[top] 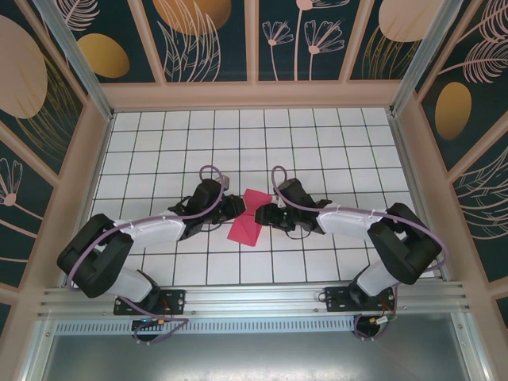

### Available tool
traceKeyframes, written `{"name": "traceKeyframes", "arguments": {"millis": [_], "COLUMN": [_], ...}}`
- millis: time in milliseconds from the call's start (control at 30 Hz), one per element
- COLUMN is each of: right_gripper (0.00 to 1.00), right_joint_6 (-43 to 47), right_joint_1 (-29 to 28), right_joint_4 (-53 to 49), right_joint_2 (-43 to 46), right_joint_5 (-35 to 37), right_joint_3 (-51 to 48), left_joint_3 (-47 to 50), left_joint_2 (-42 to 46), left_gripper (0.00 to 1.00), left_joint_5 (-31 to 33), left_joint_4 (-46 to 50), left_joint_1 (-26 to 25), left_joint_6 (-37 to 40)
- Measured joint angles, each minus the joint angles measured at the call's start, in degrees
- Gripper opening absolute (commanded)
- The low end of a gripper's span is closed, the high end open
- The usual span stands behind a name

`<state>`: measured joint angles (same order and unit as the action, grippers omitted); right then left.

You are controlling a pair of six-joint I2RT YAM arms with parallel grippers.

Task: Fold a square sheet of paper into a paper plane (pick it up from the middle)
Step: Fold the triangle a second time at the center of the table, then turn over the paper at the center of the table.

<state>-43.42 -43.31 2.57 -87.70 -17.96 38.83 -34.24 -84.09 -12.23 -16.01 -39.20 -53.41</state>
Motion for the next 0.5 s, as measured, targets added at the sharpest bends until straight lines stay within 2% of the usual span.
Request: {"name": "traceKeyframes", "arguments": {"millis": [133,500], "right_gripper": [0.6,0.52], "right_joint_6": [0.0,0.0], "right_joint_1": [-0.5,-0.6], "right_joint_4": [0.2,1.6], "right_joint_2": [-1.7,-4.3], "right_joint_5": [-0.1,-0.5], "right_joint_3": [0.1,0.7], "left_joint_3": [0.6,0.1], "left_joint_2": [-0.9,-8.6], "left_gripper": [0.12,0.09], "left_joint_5": [-1.9,-4.3], "left_joint_4": [0.0,0.0], "left_joint_1": [-0.1,-1.3], "left_joint_6": [0.0,0.0]}}
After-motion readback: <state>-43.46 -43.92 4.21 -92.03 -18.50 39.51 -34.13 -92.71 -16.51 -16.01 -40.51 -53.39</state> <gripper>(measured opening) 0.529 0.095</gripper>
